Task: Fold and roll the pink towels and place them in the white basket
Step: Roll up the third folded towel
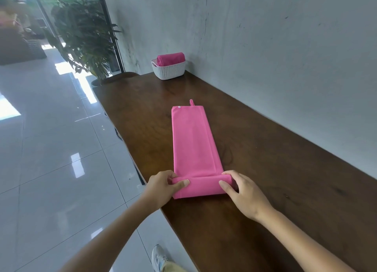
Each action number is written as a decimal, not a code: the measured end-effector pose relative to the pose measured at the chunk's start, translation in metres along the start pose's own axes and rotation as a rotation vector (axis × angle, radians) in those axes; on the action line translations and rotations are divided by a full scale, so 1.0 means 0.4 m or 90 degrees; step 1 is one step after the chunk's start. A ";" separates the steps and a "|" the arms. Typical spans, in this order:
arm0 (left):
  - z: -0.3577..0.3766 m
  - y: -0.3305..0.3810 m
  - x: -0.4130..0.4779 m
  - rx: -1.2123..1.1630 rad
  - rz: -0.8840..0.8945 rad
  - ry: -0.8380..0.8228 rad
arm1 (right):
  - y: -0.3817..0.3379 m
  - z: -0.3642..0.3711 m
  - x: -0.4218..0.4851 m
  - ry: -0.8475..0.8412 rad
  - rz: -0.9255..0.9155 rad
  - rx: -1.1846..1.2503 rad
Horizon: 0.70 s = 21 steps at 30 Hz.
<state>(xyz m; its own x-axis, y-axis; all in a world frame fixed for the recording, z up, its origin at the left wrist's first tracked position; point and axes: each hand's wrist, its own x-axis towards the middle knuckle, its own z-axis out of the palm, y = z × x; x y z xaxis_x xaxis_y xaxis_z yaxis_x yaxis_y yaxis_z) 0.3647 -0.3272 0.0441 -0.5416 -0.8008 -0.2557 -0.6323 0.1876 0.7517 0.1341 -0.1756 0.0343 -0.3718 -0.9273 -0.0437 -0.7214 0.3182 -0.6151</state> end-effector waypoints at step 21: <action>0.036 -0.036 -0.008 0.236 0.261 0.130 | -0.043 -0.009 0.134 0.006 0.209 -0.023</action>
<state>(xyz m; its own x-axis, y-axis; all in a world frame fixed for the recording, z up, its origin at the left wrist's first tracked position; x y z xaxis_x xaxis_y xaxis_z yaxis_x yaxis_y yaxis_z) 0.3675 -0.3191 0.0255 -0.6888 -0.7070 0.1603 -0.5653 0.6622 0.4919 0.1244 -0.2302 0.0453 -0.5935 -0.7719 -0.2279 -0.5822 0.6073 -0.5405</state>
